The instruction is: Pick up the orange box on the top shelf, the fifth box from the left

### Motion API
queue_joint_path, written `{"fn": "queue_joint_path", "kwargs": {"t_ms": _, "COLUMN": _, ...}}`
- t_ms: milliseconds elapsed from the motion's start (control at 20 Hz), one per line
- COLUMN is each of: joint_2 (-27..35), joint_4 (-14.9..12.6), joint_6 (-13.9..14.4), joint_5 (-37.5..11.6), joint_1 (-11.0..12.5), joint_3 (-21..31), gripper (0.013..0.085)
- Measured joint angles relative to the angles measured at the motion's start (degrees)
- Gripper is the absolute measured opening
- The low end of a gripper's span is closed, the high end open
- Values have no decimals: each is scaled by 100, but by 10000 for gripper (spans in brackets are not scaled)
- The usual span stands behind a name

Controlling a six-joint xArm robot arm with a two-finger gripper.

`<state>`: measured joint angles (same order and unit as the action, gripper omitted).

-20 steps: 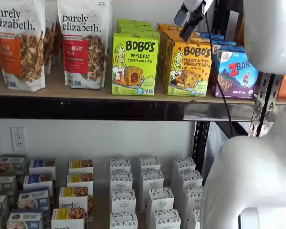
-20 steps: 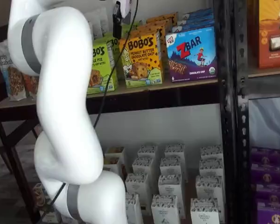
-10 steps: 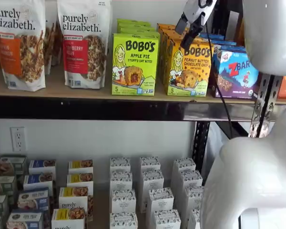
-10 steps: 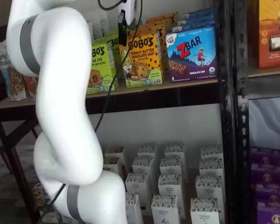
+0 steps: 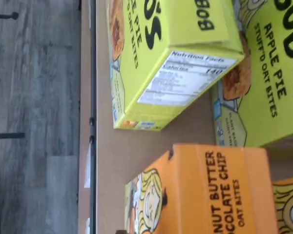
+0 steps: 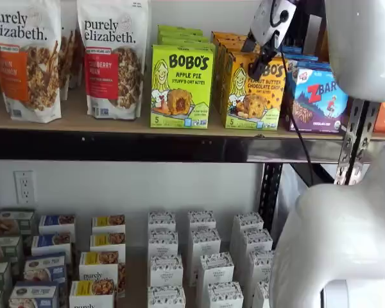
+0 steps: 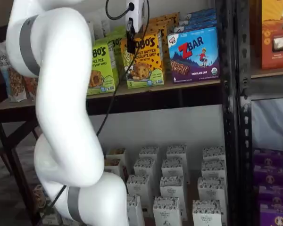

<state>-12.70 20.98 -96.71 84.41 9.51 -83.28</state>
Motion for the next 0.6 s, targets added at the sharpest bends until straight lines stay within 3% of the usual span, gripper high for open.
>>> {"fn": "queue_joint_path", "kwargs": {"t_ms": 600, "joint_2": 326, "joint_4": -437, "joint_6": 191, "joint_5": 193, "joint_1": -291, "joint_3": -192, "gripper": 850}}
